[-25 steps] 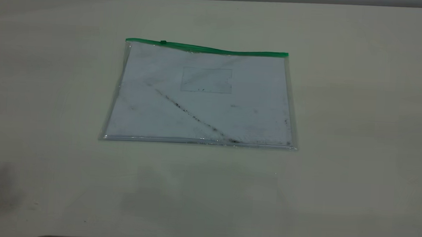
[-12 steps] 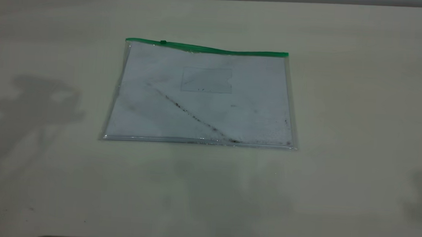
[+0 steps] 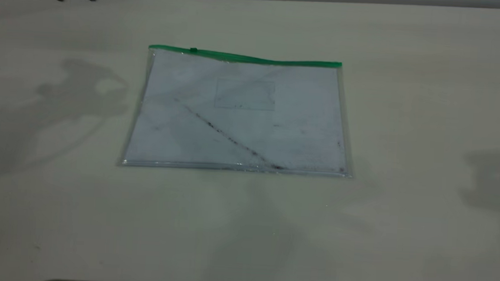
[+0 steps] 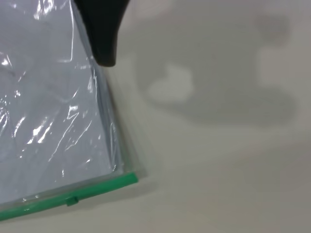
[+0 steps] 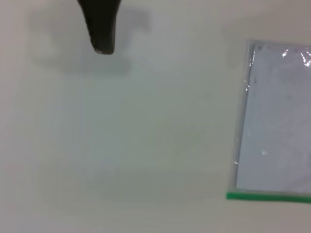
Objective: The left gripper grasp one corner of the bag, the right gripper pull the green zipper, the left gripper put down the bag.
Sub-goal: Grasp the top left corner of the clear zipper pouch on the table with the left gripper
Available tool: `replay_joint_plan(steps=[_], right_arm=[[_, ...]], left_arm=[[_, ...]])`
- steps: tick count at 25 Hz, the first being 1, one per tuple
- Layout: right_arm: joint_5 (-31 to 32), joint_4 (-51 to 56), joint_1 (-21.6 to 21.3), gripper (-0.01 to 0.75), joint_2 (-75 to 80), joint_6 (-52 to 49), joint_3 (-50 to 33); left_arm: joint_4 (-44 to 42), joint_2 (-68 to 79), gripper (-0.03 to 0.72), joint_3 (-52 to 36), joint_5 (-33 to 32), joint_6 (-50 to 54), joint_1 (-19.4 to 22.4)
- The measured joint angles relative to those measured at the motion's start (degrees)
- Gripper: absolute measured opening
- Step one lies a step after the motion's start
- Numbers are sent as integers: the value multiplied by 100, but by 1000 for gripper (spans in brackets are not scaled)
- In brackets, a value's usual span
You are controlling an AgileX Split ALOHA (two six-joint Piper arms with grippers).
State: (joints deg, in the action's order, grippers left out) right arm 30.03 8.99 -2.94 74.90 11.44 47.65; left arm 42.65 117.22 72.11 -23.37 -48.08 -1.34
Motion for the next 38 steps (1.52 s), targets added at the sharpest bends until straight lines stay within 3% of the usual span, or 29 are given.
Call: replay_joint_plan(steps=[14,25,33,38], right_arm=[[-152,72,0,553,207,28,0],[-189,72,0,553,207,33,0],[-212,79,0,553,207,33,0],[-250,79,0,553,207,41,0]], left_arm=[[1103,1988,590,1640,-647,-1023,1],[1324,2979,590,2194,-713,-1106,6],[2384,3378,590,2538,-963,-1788,6],[2809,3517,522,2580,-1300,-2302,6]])
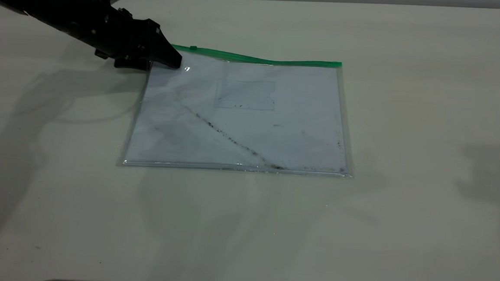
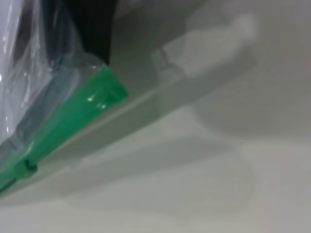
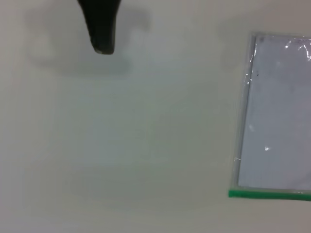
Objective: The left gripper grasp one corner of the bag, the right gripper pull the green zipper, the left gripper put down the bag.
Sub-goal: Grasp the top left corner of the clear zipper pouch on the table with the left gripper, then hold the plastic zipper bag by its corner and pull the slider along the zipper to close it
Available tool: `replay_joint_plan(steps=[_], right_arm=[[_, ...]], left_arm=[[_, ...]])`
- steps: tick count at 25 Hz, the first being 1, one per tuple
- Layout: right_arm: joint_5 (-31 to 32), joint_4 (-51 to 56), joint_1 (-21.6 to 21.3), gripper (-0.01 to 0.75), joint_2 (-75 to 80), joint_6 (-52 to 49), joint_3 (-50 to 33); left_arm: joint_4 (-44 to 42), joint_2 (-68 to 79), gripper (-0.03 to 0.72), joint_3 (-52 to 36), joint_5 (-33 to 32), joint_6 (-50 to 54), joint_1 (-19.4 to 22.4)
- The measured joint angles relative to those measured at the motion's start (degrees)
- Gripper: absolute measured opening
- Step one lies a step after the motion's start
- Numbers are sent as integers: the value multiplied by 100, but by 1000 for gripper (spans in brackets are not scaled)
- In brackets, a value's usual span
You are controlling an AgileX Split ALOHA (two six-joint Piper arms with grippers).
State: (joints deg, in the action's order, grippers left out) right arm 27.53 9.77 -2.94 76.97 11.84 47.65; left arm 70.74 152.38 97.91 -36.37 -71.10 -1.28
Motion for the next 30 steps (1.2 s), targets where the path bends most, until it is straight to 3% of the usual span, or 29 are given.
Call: replay_joint_plan(steps=[2,6,8,13,17,23,30], right_arm=[[-40,0,0,553,0,55,0],[-251,148,0,553,2,391,0],[-292,339,0,553,45,673,17],[-312,941,239,553,589,1685,261],[-318,1172,694,553,1291,2346,747],[-300,1213,1473,553,2430,3076,1586],[61,1599,2169,553,3571,3374,2638]], left_arm=[[-6,22,417,5,-138,-222,0],[-33,33,113,85,-408,-1015,0],[-65,54,55,262,-656,-1546,0],[-429,75,53,1045,-1829,-2823,0],[-886,75,53,1751,-2744,-3041,0],[-1695,75,53,2430,-2972,-3067,-74],[-2445,75,53,2733,-2991,-3225,-629]])
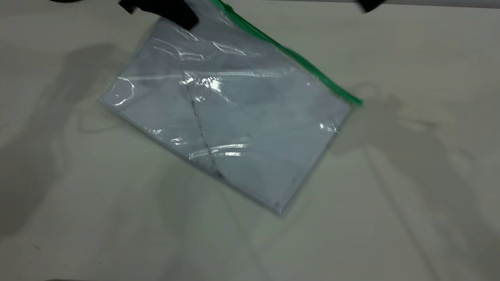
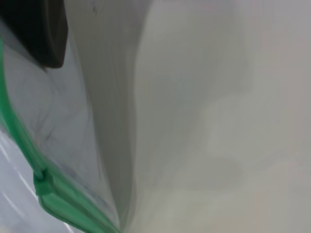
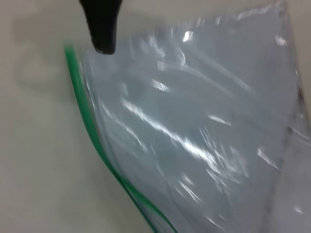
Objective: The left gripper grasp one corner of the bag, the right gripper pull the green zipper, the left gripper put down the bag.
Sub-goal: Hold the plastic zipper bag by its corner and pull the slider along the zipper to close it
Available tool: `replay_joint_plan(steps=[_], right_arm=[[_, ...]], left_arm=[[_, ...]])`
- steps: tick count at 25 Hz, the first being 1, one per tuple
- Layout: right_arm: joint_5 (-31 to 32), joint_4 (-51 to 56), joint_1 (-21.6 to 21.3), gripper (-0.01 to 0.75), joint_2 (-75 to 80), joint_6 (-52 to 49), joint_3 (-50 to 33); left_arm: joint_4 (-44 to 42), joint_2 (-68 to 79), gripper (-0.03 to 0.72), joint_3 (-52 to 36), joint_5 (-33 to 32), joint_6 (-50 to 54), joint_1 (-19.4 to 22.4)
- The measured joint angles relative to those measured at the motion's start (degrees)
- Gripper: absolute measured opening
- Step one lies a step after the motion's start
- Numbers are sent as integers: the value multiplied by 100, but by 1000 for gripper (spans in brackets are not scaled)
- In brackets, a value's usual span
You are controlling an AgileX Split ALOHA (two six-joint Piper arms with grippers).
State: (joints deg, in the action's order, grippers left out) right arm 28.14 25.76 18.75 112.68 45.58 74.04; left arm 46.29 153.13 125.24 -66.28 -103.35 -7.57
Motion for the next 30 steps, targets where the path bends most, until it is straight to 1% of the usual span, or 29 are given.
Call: replay_joint_plan(steps=[2,5,11,19,22,28,30], right_arm=[[25,176,153,553,271,199,242],[26,553,356,553,603,638,505],[-2,1575,467,553,962,1727,682],[45,3227,467,553,1267,3312,688],[55,3680,467,553,1416,3717,694],[50,3876,467,552,1595,3913,694],[50,3905,467,539,1626,3913,700]], left_arm=[[-175,0,53,19,-6,-124,-172],[-213,0,53,19,-22,-346,-407],[-227,0,53,19,-41,-739,-694],[-227,0,53,19,-45,-819,-776],[-227,0,53,19,-45,-840,-814],[-166,0,53,19,-52,-844,-816],[-167,0,53,19,-52,-844,-816]])
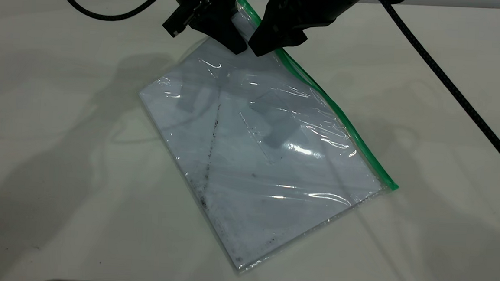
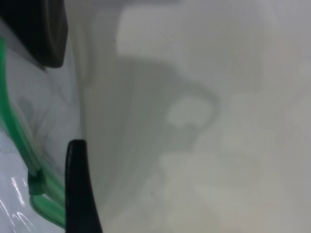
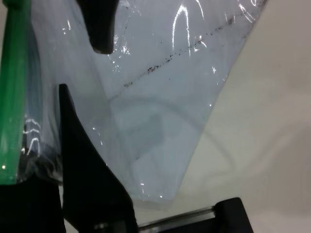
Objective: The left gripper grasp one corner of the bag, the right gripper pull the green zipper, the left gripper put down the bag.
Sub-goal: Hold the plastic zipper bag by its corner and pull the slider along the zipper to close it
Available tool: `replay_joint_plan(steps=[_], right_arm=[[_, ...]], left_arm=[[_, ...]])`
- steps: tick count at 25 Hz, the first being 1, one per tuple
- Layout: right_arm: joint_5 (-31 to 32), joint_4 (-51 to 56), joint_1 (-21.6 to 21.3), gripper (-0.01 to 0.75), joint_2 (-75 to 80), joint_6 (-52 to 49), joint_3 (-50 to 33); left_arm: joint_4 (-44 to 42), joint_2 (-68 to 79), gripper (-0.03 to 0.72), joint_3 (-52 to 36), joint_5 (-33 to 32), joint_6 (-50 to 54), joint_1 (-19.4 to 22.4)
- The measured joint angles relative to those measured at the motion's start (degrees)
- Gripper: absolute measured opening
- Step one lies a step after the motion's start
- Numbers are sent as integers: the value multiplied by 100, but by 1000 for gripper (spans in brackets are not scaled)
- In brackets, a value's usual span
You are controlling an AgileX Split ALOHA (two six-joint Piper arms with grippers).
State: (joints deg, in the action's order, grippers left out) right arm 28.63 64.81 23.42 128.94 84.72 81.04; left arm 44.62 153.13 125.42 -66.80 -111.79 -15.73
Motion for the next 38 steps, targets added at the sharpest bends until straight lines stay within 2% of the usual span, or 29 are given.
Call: replay_joint_plan(steps=[4,12,15,22,30,38], right_arm=[[-11,11,0,448,11,17,1],[-117,12,0,167,11,24,1],[-170,12,0,114,11,36,1],[-222,18,0,103,11,36,30],[-295,-193,-18,103,0,-195,30],[-31,-592,-323,103,11,-589,30]], left_arm=[[0,0,53,0,-1,0,0],[0,0,53,0,-6,39,0],[2,-7,53,0,-6,71,0],[-48,-230,53,0,-6,257,17],[-27,-351,53,67,-8,487,225],[19,-413,53,198,-8,611,441]])
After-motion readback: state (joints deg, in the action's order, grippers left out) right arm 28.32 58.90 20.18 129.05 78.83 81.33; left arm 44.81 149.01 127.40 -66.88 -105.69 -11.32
